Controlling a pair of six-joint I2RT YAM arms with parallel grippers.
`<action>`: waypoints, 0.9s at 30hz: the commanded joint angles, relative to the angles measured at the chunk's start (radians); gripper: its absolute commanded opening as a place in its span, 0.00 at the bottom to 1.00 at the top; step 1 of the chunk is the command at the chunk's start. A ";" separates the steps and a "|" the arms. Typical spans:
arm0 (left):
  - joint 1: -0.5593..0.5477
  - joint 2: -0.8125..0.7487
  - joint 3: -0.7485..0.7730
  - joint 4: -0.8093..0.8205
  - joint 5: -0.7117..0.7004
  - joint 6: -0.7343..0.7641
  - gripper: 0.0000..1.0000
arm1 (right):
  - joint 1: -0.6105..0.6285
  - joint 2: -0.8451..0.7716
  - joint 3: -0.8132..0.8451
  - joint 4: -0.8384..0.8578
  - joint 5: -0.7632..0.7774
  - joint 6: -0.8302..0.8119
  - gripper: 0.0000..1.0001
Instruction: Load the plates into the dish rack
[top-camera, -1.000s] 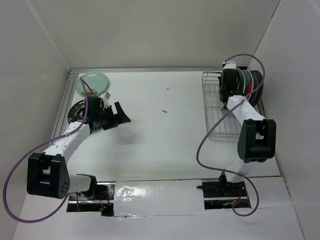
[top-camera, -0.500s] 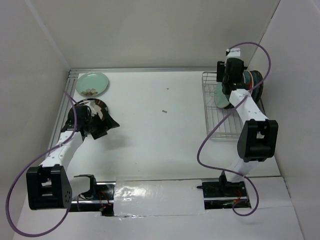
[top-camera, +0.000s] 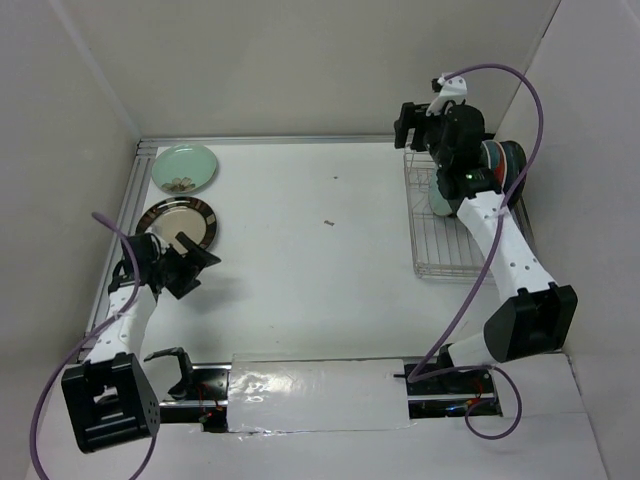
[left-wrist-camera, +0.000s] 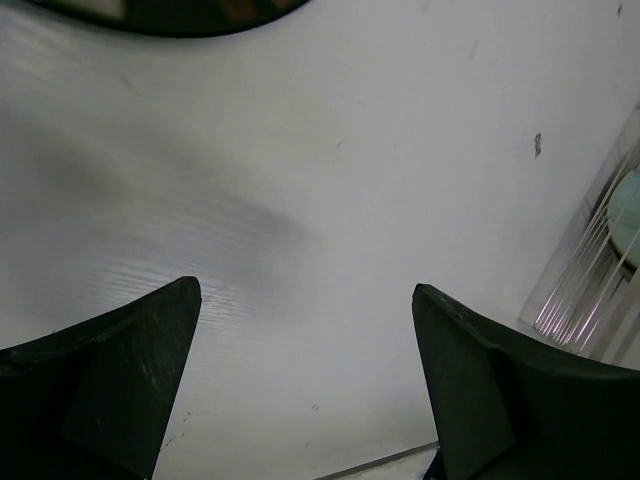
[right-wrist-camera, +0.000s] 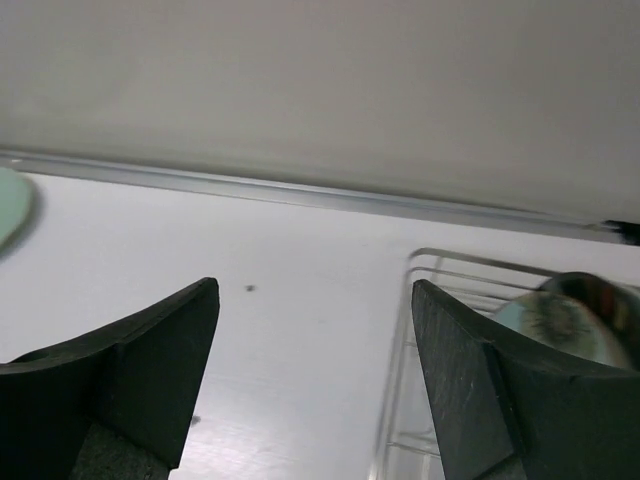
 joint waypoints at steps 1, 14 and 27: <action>0.082 -0.033 -0.063 0.041 0.036 -0.071 1.00 | 0.052 -0.017 -0.074 0.036 -0.109 0.120 0.84; 0.439 0.060 -0.368 0.625 0.153 -0.388 0.89 | 0.134 -0.067 -0.271 0.117 -0.167 0.227 0.84; 0.455 0.378 -0.338 1.042 0.025 -0.499 0.73 | 0.134 -0.127 -0.347 0.117 -0.149 0.228 0.84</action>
